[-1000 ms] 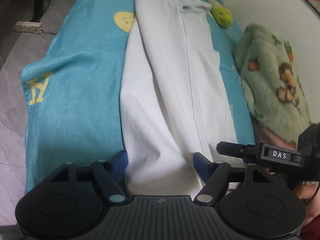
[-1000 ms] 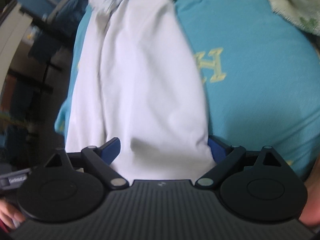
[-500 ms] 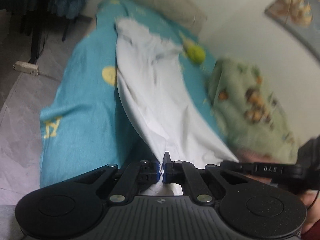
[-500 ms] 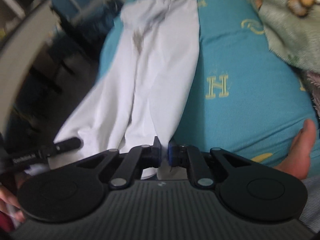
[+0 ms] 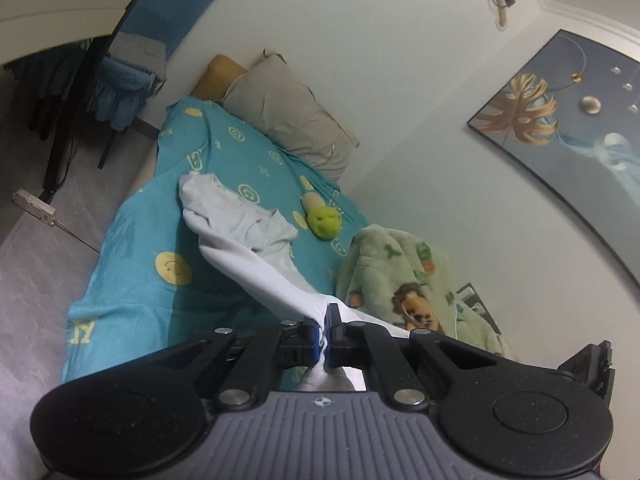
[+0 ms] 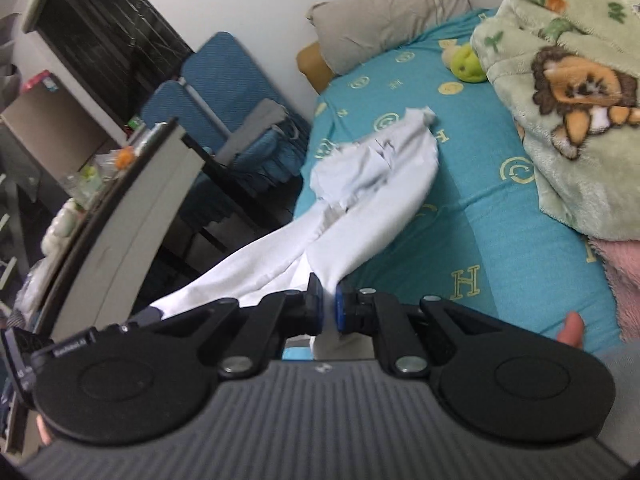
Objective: Fold clothes
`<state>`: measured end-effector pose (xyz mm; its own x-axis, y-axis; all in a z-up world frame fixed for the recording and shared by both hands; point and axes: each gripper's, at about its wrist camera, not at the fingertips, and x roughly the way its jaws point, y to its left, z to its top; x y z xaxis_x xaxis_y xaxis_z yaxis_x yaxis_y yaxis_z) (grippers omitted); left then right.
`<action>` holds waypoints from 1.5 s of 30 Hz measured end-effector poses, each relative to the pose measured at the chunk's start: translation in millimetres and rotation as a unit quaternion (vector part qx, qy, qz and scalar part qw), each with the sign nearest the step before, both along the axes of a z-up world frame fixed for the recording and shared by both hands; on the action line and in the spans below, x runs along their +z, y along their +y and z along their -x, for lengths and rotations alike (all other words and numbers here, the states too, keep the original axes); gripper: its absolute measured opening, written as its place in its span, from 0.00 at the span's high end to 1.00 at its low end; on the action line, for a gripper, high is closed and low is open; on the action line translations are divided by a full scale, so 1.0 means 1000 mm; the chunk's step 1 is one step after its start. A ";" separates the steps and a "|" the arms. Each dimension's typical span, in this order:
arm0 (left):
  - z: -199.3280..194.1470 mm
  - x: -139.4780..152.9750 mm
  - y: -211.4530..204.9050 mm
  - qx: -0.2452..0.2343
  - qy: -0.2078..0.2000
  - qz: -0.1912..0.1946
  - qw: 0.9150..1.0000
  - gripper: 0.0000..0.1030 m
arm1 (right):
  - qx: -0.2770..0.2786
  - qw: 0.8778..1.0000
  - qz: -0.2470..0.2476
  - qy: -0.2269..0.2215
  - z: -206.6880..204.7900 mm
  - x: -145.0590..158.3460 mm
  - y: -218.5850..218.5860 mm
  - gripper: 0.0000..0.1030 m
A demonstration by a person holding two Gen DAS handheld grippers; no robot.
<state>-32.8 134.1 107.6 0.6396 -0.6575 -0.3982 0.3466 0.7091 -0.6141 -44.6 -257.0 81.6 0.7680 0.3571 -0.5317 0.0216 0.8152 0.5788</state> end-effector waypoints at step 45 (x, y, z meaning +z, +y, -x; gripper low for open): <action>-0.301 -0.230 -0.131 0.032 -0.022 -0.282 0.959 0.96 | 0.031 0.982 0.147 0.118 -0.290 -0.200 -0.030 0.90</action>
